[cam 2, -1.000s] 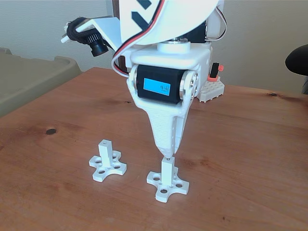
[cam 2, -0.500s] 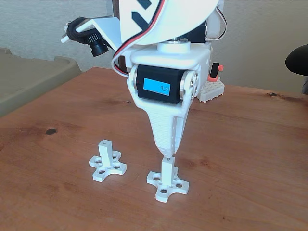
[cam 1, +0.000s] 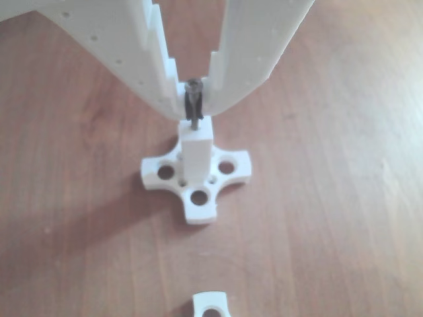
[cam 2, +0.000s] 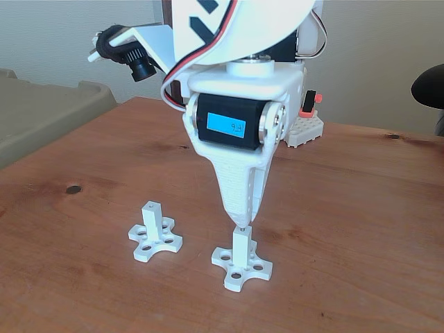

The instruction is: Grab the screw and set it in the hole.

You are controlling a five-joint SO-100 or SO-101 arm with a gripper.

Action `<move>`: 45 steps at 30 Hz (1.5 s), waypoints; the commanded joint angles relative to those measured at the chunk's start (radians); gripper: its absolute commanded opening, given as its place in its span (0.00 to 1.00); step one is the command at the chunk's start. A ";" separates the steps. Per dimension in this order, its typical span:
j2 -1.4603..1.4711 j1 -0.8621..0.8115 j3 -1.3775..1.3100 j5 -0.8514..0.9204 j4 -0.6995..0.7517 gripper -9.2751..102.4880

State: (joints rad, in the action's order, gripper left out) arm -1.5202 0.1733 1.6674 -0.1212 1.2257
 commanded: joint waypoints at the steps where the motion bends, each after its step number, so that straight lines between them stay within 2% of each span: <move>1: -0.014 0.008 -0.063 -0.002 -0.003 0.08; 19: -0.014 0.009 -0.061 0.003 0.005 0.12; 45: -0.028 0.009 -0.057 0.018 0.028 0.10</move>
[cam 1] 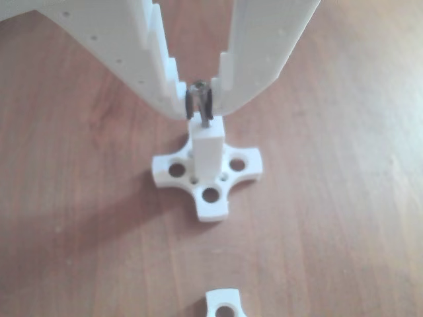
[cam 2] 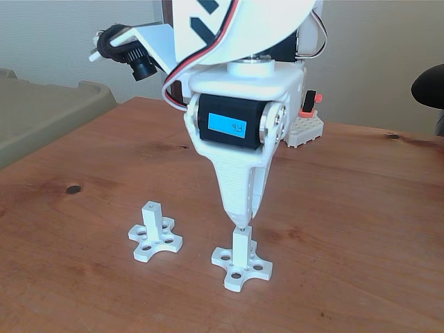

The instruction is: Grab the screw and set it in the hole.

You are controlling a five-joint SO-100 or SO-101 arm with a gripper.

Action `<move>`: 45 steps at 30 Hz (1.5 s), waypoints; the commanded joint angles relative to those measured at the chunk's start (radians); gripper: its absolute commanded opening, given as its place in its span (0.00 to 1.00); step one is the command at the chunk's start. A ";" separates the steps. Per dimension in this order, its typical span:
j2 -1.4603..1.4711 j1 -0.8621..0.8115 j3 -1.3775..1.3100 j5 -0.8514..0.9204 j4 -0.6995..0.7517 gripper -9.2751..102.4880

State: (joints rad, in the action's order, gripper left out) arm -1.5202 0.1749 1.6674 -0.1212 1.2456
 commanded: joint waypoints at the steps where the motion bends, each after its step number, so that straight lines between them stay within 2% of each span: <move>1: -0.029 0.008 -0.055 0.018 0.009 0.10; 45: -0.023 0.011 -0.075 0.014 0.006 0.17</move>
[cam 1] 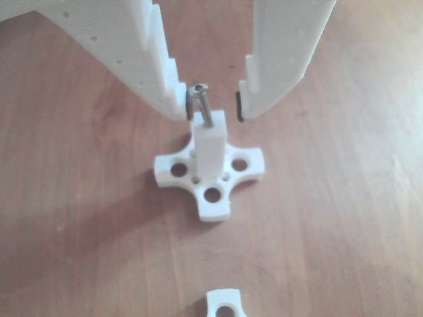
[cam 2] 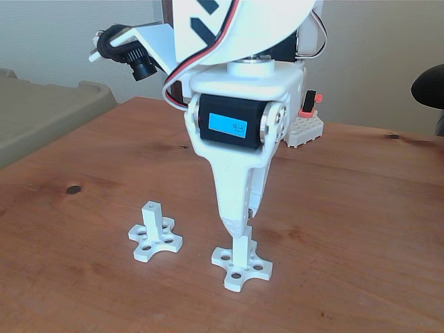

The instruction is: Grab the screw and set it in the hole.

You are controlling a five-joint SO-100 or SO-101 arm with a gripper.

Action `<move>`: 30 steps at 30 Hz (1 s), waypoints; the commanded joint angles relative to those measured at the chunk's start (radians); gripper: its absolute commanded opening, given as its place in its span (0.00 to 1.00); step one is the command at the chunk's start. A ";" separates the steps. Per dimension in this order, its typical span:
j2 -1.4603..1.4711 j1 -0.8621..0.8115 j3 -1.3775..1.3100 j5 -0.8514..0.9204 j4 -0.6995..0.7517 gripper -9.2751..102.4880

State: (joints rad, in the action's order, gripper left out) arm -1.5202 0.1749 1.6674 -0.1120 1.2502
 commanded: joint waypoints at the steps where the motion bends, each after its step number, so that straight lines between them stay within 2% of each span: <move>1: -0.025 0.011 -0.075 0.006 0.003 0.17; 19: -0.029 0.014 -0.086 0.012 0.037 0.22; 30: -0.041 0.014 -0.103 0.014 0.075 0.29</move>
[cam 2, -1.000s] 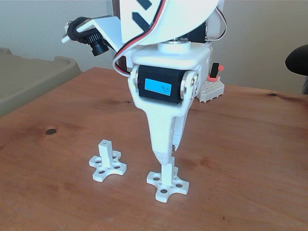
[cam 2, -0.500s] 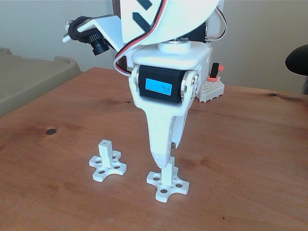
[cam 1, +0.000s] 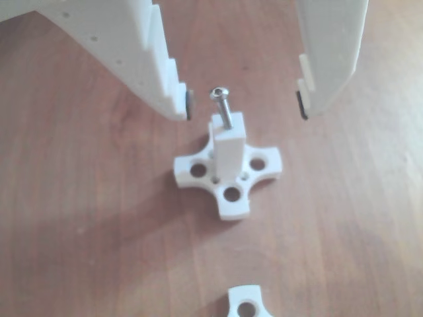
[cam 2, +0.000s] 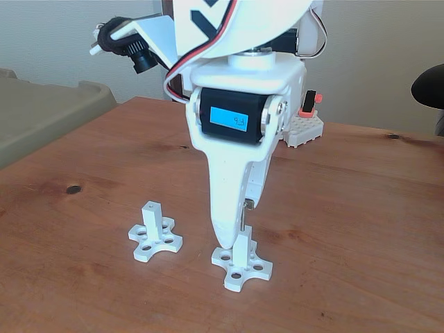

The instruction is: Grab the screw and set it in the hole.

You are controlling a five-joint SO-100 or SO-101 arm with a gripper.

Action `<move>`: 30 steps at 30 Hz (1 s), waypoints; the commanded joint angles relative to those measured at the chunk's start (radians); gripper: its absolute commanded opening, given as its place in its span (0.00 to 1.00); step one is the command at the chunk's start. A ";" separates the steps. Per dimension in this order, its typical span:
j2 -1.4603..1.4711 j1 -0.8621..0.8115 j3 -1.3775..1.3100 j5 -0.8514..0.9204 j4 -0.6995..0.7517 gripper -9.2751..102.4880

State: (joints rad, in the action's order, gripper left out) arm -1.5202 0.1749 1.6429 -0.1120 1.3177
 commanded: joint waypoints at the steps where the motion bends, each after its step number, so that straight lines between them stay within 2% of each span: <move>1: -0.044 0.014 -0.078 0.014 0.011 0.29; 7: -0.072 0.006 -0.081 0.020 0.041 0.33; 16: -0.179 -0.037 -0.046 0.054 0.072 0.33; 19: -0.310 -0.064 0.037 0.071 0.084 0.33; 25: -0.426 -0.097 0.124 0.078 0.063 0.24; 29: -0.540 -0.098 0.204 0.072 0.051 0.09; 30: -0.681 -0.098 0.302 0.057 0.058 0.04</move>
State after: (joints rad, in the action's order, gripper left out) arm -1.9942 0.0813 1.8607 -0.0414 1.3760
